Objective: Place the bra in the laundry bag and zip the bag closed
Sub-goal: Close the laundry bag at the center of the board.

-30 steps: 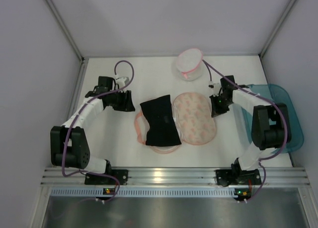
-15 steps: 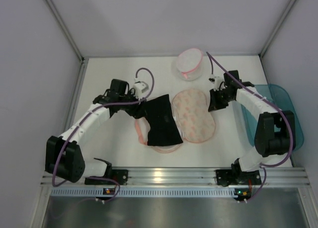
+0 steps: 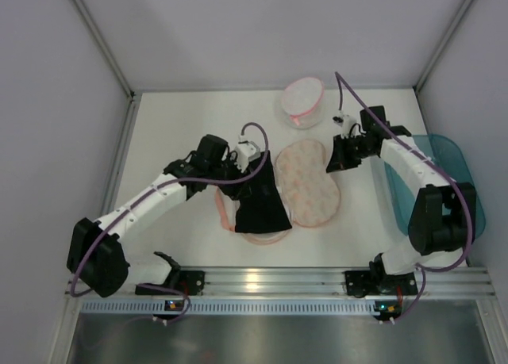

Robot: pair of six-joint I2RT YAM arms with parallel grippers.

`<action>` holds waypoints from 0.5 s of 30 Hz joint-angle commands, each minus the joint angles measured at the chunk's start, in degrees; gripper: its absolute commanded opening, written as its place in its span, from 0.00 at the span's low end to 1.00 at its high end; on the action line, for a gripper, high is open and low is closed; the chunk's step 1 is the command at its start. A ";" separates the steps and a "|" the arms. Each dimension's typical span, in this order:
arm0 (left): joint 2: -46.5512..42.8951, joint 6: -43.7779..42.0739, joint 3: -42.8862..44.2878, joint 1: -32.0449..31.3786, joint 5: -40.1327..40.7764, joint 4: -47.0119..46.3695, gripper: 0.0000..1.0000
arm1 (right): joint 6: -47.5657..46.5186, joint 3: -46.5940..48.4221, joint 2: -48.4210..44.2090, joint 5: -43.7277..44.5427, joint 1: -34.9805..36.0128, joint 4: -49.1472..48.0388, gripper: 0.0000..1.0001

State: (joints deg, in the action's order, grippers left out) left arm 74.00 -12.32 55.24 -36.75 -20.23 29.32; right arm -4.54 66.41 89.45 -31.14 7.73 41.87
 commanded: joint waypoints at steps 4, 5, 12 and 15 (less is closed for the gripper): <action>-3.85 10.73 0.49 15.90 -1.83 -4.27 0.54 | 4.09 5.56 -4.55 -9.90 2.55 -2.05 0.00; -4.12 11.00 -0.30 19.58 -1.66 -4.27 0.54 | 4.27 5.92 -4.55 -11.04 3.95 -3.36 0.00; -0.44 13.90 -1.54 32.00 -5.87 -1.99 0.54 | 7.52 8.64 0.18 -11.67 15.02 -8.29 0.00; 1.58 14.25 -1.72 33.59 -5.35 -1.81 0.54 | 7.87 10.49 3.70 -10.97 20.30 -9.17 0.00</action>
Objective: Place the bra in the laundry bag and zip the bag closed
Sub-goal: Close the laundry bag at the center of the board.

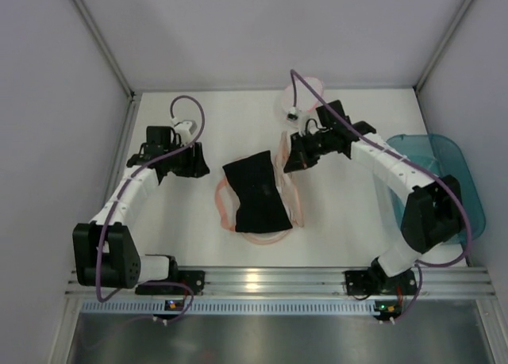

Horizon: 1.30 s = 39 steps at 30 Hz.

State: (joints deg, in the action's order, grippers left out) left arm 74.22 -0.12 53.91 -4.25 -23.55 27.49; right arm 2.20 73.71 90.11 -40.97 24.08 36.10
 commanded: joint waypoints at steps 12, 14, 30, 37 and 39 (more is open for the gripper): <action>13.67 4.34 -1.35 1.09 -4.49 0.03 0.52 | 7.99 8.99 17.98 -1.92 16.35 -10.34 0.00; 16.13 4.69 -1.18 1.09 -4.57 0.11 0.52 | 11.50 9.78 19.66 -3.06 16.97 -12.44 0.00; 30.02 6.97 5.32 0.74 -16.08 -0.41 0.29 | 27.95 8.91 27.84 -4.29 18.20 -29.07 0.00; 16.59 4.96 4.01 3.11 -21.36 -0.50 0.49 | 25.14 8.02 21.96 -3.50 18.11 -27.31 0.36; 12.64 5.57 3.92 2.93 -20.92 -0.50 0.52 | 24.53 8.46 20.73 -4.38 17.85 -25.65 0.50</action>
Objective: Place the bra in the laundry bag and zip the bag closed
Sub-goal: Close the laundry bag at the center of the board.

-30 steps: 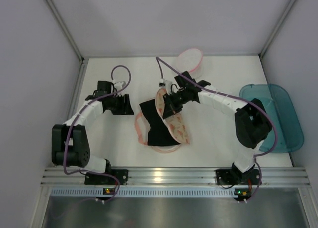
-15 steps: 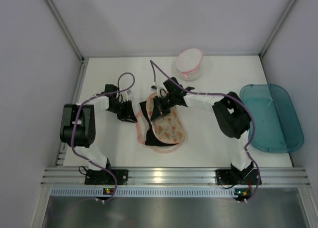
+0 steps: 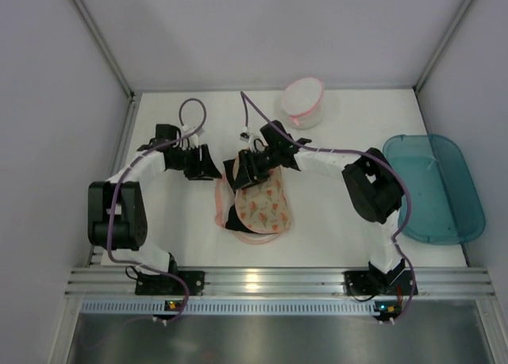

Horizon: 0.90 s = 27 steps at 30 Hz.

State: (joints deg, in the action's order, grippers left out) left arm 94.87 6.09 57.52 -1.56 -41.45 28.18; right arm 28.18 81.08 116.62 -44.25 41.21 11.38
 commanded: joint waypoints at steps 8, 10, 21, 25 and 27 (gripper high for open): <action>-8.05 2.08 -0.74 -5.71 0.30 -1.12 0.51 | -10.67 0.84 -14.21 3.36 -9.20 7.68 0.52; -6.90 2.26 -0.48 -8.96 1.81 -1.20 0.50 | -13.06 -0.21 -15.01 4.87 -11.40 10.50 0.51; -0.30 5.07 2.43 -16.02 9.46 -1.55 0.43 | -18.86 -3.31 -18.80 5.05 -18.89 14.02 0.49; -0.30 4.73 1.64 -16.10 9.99 -1.55 0.36 | -19.40 1.79 -16.08 5.40 -18.36 13.50 0.43; -0.30 3.94 0.94 -16.89 9.99 -1.47 0.29 | -17.91 3.72 -14.41 5.58 -18.18 11.58 0.42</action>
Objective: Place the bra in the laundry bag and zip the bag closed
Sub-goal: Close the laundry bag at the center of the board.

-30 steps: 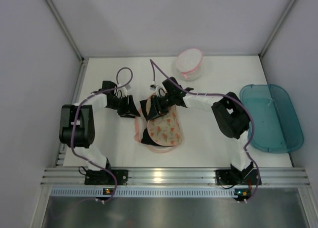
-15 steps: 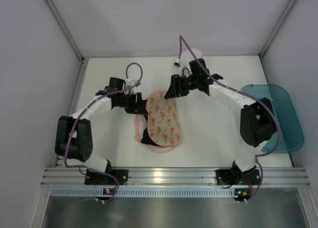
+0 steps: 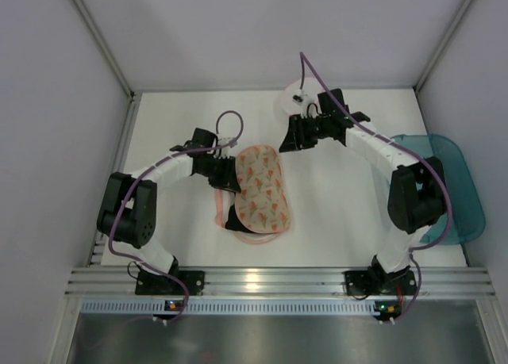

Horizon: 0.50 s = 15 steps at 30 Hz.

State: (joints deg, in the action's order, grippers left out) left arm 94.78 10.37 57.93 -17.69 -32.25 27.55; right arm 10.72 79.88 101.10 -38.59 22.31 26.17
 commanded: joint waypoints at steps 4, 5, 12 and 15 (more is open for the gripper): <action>0.32 -3.07 0.69 -1.38 2.18 -0.13 0.10 | 0.79 7.04 2.96 1.05 0.99 -4.64 0.40; 0.32 -4.12 0.95 -1.21 2.89 0.31 0.06 | 0.79 7.31 3.05 1.32 0.99 -4.47 0.39; -1.62 -11.58 1.31 1.95 6.06 2.33 0.00 | -1.05 7.58 2.87 1.59 0.90 -3.76 0.30; -1.44 -12.92 0.26 2.75 6.76 2.25 0.00 | -1.05 5.82 2.70 0.71 0.99 -4.37 0.25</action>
State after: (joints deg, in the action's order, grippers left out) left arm 94.78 1.28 57.93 -16.05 -27.20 28.75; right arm 10.61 84.86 104.01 -37.17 22.65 23.68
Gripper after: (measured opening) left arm 0.014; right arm 0.259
